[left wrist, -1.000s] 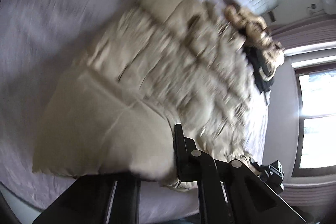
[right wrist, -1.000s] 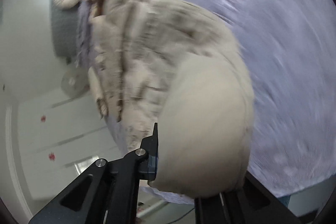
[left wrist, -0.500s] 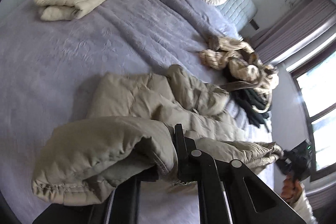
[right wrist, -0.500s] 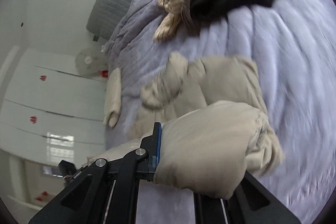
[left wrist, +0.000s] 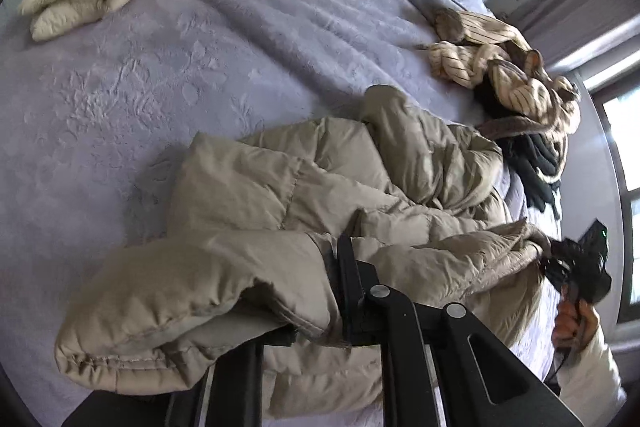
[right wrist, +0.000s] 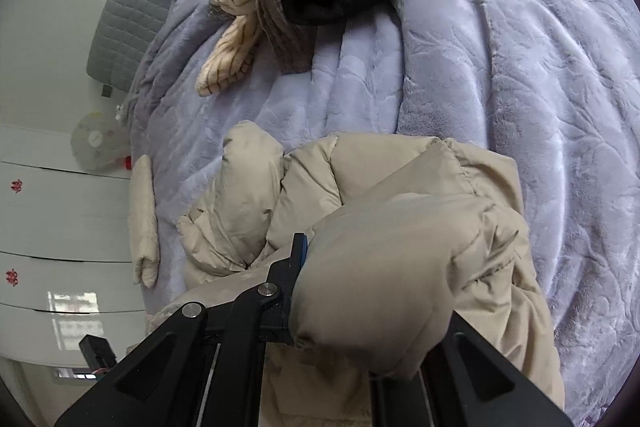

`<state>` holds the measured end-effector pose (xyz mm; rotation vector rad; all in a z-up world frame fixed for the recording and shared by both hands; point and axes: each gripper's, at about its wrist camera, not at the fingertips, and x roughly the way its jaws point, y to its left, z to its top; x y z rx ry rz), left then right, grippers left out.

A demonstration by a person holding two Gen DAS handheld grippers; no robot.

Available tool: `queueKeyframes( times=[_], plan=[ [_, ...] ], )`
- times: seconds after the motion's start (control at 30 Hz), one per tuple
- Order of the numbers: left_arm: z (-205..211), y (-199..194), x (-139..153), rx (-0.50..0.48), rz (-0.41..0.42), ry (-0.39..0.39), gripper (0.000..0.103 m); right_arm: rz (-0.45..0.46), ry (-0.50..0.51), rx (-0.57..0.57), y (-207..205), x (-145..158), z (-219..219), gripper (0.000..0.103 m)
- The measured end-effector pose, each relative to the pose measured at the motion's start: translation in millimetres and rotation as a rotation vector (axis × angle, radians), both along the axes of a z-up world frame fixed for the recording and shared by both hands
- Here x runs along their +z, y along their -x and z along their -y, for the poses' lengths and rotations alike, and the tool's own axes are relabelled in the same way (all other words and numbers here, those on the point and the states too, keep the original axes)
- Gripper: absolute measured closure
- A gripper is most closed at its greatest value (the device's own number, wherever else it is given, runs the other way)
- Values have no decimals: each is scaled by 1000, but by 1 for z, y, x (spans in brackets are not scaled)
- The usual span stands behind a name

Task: Fold large clothes
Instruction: 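Grasp the jacket hem with the left tool while the right tool grasps it too, then fold the hem up over the jacket body and release both tools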

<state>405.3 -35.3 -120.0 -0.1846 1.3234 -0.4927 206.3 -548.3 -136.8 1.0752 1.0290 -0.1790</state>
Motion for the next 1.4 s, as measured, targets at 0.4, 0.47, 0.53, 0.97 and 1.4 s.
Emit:
queueKeyframes(
  times=[0.4,0.47,0.53,0.97,1.4],
  plan=[
    [13,12,15,-90,37,-77,75,-26,-68,-52,-4,-20,5,94],
    [14,15,16,-88,39,-65,30,-26,-70,-46,-4,-22,5,94],
    [14,19,21,-65,90,-85,1,-17,-64,-37,-2,-20,5,93],
    [-22,1,22,44,163,-197,25,88,150,139,18,55,-5,23],
    [-20,-57,-56,120,131,-313,25,-121,495,216,-3,26,20,89]
  ],
)
